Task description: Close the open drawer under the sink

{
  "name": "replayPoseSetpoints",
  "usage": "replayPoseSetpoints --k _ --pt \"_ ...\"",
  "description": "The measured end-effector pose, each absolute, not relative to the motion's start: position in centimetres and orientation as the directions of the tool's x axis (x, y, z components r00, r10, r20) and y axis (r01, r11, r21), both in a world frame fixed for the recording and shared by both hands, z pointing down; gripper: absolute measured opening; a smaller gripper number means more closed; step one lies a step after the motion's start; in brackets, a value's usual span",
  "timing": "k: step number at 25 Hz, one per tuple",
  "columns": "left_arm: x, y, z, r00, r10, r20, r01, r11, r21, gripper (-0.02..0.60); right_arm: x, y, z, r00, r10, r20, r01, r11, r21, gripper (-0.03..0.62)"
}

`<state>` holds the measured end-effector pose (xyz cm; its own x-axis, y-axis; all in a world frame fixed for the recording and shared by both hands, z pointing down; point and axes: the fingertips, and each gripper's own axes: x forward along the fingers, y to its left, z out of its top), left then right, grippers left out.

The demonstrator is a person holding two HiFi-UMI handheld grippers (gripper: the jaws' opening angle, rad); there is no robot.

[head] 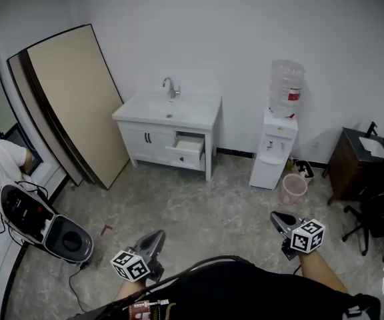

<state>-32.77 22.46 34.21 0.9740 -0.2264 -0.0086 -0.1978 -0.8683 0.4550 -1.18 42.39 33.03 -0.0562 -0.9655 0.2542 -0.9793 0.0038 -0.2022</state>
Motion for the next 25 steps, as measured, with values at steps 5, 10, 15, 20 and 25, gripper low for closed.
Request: replayPoseSetpoints --k 5,10,15,20,25 --pt "-32.6 17.1 35.5 0.981 -0.194 0.006 -0.175 -0.869 0.463 -0.008 -1.9 37.7 34.0 -0.034 -0.963 0.266 -0.978 -0.023 -0.209 0.002" --pt "-31.7 13.3 36.1 0.981 -0.196 0.016 -0.179 -0.857 0.483 -0.008 -1.3 34.6 35.3 -0.036 -0.953 0.300 -0.974 -0.034 -0.225 0.002" --pt "-29.4 11.0 37.3 0.978 -0.207 0.038 -0.199 -0.847 0.493 -0.008 1.8 31.6 36.3 -0.046 -0.952 0.303 -0.969 -0.031 -0.245 0.002" --pt "-26.0 8.6 37.1 0.960 -0.275 0.059 -0.271 -0.846 0.459 -0.008 6.4 27.4 37.1 -0.115 -0.951 0.285 -0.964 0.039 -0.261 0.002" --pt "-21.3 5.9 34.9 0.919 -0.394 0.023 -0.363 -0.821 0.441 -0.008 13.8 23.0 36.5 -0.188 -0.948 0.255 -0.958 0.120 -0.261 0.002"
